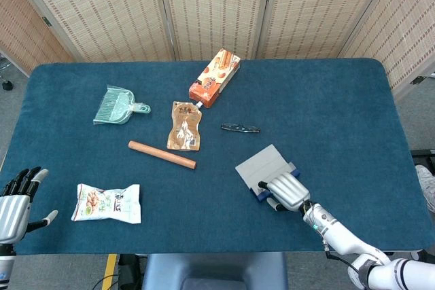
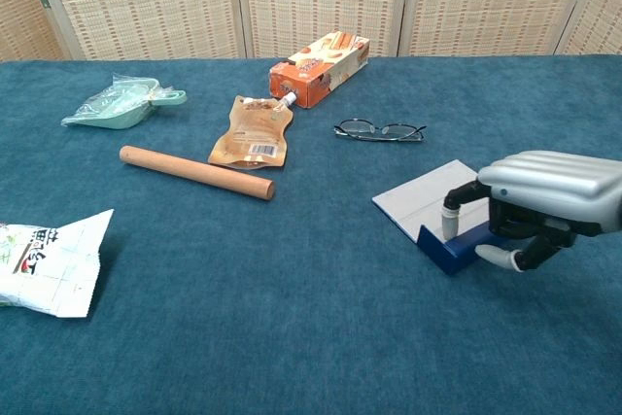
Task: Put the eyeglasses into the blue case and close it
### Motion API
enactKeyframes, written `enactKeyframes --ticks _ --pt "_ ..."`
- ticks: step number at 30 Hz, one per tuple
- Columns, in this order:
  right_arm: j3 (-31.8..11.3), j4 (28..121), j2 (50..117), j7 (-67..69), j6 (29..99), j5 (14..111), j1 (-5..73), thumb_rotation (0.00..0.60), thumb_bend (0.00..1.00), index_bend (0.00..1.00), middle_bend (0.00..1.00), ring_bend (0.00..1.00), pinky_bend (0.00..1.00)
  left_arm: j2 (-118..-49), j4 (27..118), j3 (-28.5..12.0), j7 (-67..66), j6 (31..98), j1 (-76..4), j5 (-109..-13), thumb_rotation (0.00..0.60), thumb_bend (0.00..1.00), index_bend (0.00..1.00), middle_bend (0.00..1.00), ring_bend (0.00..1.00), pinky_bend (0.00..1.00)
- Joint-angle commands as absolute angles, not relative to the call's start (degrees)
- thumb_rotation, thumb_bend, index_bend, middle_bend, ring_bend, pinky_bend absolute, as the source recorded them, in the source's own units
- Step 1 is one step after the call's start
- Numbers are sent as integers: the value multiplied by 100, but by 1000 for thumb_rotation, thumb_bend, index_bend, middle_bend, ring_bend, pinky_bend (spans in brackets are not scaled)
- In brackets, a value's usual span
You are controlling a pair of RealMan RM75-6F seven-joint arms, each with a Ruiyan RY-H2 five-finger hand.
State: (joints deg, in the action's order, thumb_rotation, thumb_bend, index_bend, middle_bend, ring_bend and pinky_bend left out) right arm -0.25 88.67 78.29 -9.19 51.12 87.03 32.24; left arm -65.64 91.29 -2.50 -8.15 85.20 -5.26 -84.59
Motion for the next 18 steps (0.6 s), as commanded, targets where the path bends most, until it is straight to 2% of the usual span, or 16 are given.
enactKeyframes --ticks 1,5,10,18 --pt "206 8972 7503 -850 5320 8819 3026 600 464 398 1000 1000 1000 -6550 9149 -241 -866 8481 -540 -8452 600 196 166 132 103 216" --pt "281 8969 7218 -886 5520 8726 2851 600 466 399 1000 1000 1000 -6547 9194 -231 -907 8427 -560 -8442 600 196 166 132 103 216" --pt "62 8817 7124 -549 6454 8822 2526 600 464 332 1000 1000 1000 -6567 9238 -244 -941 8409 -598 -8470 600 196 165 132 103 216" --pt "107 8638 6852 -512 6180 8268 2350 600 540 329 1000 1000 1000 -6585 9242 -249 -957 8344 -646 -8467 600 196 165 132 103 216"
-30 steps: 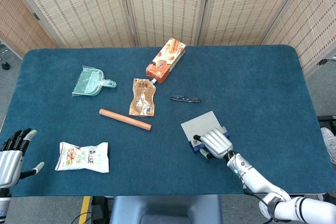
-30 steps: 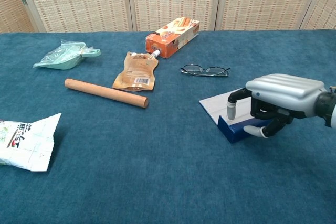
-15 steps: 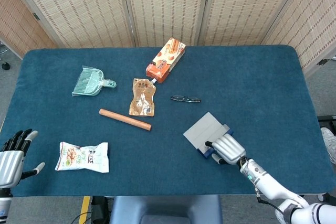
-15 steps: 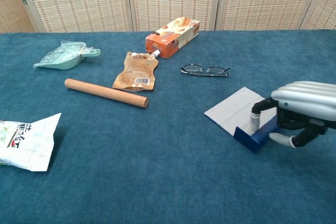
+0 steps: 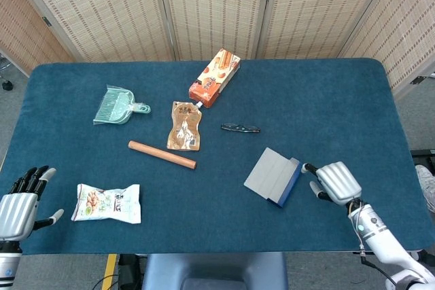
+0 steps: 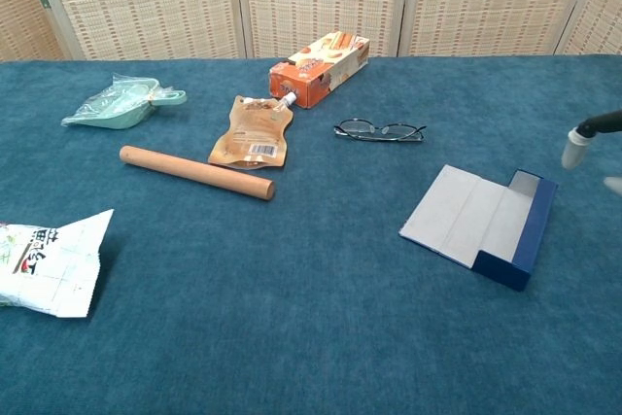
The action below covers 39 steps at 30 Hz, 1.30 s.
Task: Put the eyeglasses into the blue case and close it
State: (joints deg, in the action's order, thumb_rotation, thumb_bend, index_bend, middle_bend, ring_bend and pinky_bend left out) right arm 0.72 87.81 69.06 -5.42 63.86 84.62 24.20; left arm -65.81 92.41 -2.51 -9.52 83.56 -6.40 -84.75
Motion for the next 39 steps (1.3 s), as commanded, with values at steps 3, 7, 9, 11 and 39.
enactKeyframes --ticks 3,7,9,11,39 --pt "121 8494 6890 -489 5953 8065 2353 600 584 330 1000 1000 1000 -6593 9245 -242 -977 8325 -648 -8449 600 196 166 132 103 216" --pt "96 8207 7100 -539 5660 7880 2428 600 613 329 1000 1000 1000 -6596 9270 -225 -1013 8288 -662 -8447 600 196 170 132 103 216" --pt "78 8089 7203 -548 5493 7801 2490 600 624 329 1000 1000 1000 -6591 9288 -223 -1008 8287 -661 -8445 600 196 171 132 103 216" --pt "42 7940 7336 -554 5338 7735 2567 600 629 329 1000 1000 1000 -6573 9316 -222 -965 8288 -651 -8426 600 196 174 132 103 216" --pt "-986 7436 8881 -1069 4516 7462 4200 600 655 247 1000 1000 1000 -6527 9344 -201 -1064 8289 -612 -8334 600 196 179 132 103 216"
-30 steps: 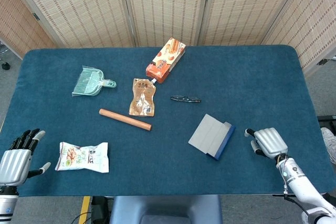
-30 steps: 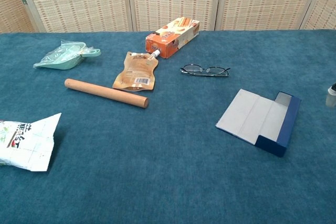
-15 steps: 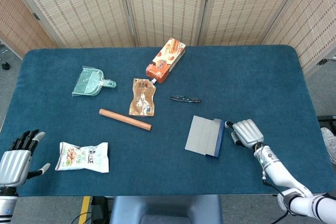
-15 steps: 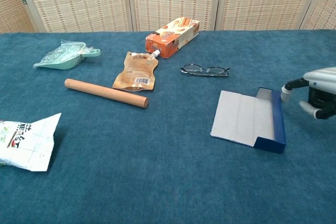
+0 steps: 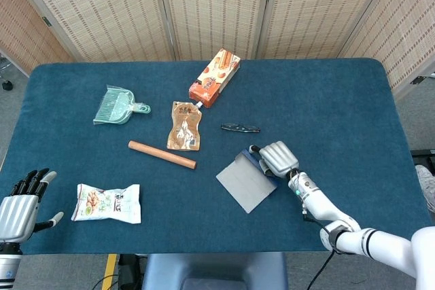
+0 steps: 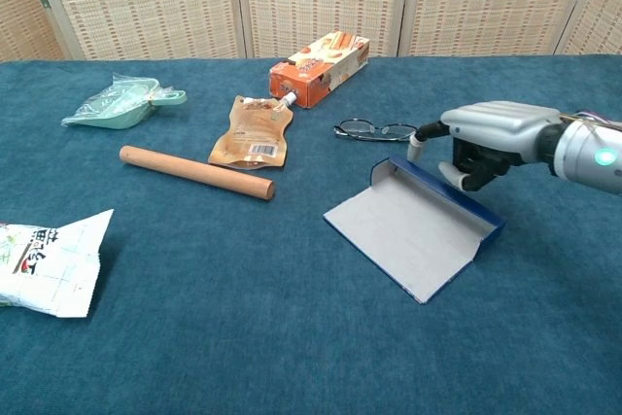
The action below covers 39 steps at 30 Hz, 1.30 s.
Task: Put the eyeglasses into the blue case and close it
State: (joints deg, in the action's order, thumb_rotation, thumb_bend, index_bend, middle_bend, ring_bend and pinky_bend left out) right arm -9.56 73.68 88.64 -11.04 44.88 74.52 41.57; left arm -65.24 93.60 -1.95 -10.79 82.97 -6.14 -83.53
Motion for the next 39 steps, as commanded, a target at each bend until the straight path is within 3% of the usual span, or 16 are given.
enactKeyframes --ticks 1,6,12,19,29,39 --pt "-985 7485 8867 -1065 4526 7478 4215 600 655 247 1000 1000 1000 -6529 9335 -202 -1060 8277 -615 -8325 600 195 179 132 103 216" --pt "-850 7950 8612 -1034 4786 7735 4135 600 655 247 1000 1000 1000 -6537 9319 -181 -1012 8269 -616 -8359 600 196 179 132 103 216" --pt "-271 8615 8060 -1003 4999 8291 3868 600 655 247 1000 1000 1000 -6547 9300 -161 -959 8290 -596 -8386 600 195 179 132 103 216" --pt "123 8647 7933 -1083 4844 8380 3747 600 658 248 1000 1000 1000 -6575 9334 -130 -967 8289 -592 -8433 600 196 179 132 103 216" --pt "212 8362 7724 -1201 4789 8238 3675 600 673 281 1000 1000 1000 -6521 9403 -128 -1029 8349 -566 -8460 600 196 179 132 103 216" --pt "-234 7816 7867 -868 4811 7892 3799 600 683 281 1000 1000 1000 -6533 9450 -136 -1092 8304 -595 -8451 600 196 179 132 103 216"
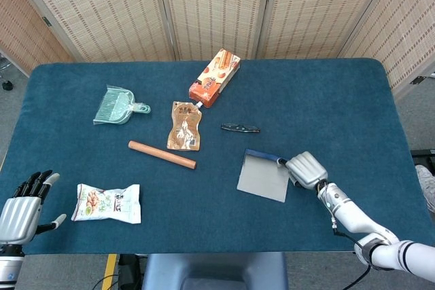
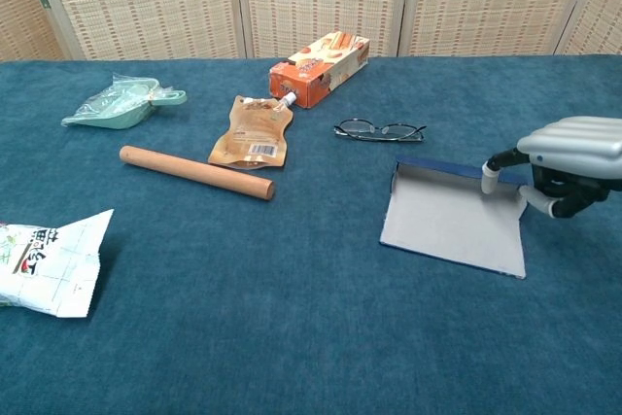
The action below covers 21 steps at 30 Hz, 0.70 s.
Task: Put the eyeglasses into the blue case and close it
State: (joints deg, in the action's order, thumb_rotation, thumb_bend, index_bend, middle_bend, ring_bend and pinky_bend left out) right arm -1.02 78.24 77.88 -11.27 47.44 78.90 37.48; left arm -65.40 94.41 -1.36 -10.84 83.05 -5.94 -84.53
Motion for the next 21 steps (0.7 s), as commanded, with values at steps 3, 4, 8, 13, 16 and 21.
enactKeyframes --ticks 3,4,8,13,16,21 --pt "-358 7863 7901 -550 4882 7970 3858 600 683 281 1000 1000 1000 -6523 9461 -141 -1100 8311 -591 -8441 600 196 179 132 103 216" --pt "-425 7837 7933 -474 4890 7971 3903 600 683 281 1000 1000 1000 -6518 9465 -142 -1100 8306 -592 -8437 600 196 179 132 103 216" --pt "-692 7552 8157 -341 4698 7751 4131 600 689 281 1000 1000 1000 -6516 9474 -135 -1103 8293 -600 -8450 600 196 179 132 103 216" --pt "-898 7169 8502 -600 4241 7392 4512 600 698 281 1000 1000 1000 -6509 9462 -126 -1089 8298 -583 -8433 600 196 179 132 103 216" --pt "-941 6943 8676 -774 3939 7154 4704 600 718 281 1000 1000 1000 -6508 9443 -114 -1078 8304 -562 -8419 600 196 179 132 103 216" --pt "-874 6863 8779 -992 3679 6954 4845 600 737 282 1000 1000 1000 -6488 9417 -87 -1054 8314 -509 -8365 600 196 179 132 103 216"
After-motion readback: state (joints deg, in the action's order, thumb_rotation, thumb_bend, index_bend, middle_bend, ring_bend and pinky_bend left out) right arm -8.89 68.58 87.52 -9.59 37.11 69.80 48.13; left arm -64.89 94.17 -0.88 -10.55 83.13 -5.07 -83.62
